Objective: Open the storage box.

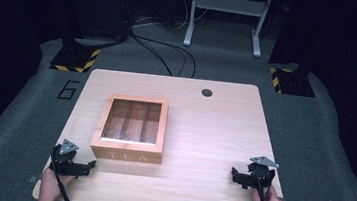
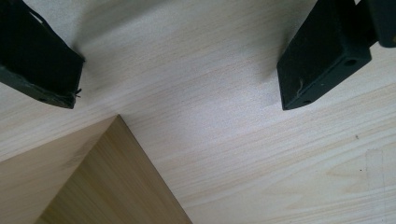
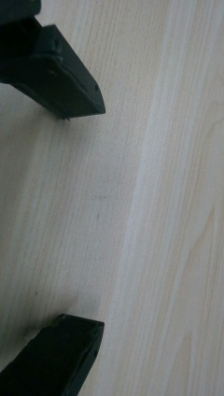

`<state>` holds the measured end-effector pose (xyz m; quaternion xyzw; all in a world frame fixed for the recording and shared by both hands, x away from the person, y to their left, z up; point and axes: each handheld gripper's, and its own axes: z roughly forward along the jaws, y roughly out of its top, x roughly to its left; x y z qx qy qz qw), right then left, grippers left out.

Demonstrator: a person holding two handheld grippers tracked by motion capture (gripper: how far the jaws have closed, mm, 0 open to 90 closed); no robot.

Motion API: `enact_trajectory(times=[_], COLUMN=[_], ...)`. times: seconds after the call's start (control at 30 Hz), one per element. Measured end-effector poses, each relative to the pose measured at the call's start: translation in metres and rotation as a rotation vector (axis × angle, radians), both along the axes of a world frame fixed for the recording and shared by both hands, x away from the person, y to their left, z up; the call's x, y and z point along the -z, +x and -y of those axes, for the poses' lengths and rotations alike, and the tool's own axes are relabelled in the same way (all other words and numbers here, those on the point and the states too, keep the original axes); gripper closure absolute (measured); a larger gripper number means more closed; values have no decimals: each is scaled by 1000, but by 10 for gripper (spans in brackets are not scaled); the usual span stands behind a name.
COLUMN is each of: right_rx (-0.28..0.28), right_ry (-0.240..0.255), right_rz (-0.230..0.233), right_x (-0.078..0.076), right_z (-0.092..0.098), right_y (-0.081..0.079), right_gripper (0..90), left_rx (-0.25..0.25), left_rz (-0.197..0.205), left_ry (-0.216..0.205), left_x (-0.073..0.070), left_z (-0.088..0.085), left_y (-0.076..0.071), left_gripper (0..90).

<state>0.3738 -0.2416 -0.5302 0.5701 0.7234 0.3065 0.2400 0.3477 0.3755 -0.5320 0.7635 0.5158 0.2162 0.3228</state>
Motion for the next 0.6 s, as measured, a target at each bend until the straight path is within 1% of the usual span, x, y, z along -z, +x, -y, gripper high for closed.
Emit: enact_trajectory(times=[0.5,0.53,0.57,0.6], right_rx=[0,0,0,0], right_ry=[0,0,0,0], right_rz=[0,0,0,0], right_x=[0,0,0,0], right_z=[0,0,0,0], right_y=[0,0,0,0], right_gripper=[0,0,0,0], left_rx=[0,-5,0,4], left_rz=[0,13,3,4], left_ry=[0,-4,0,1], left_x=[0,1,0,0], left_z=[0,0,0,0], left_y=[0,0,0,0], left_gripper=[0,0,0,0])
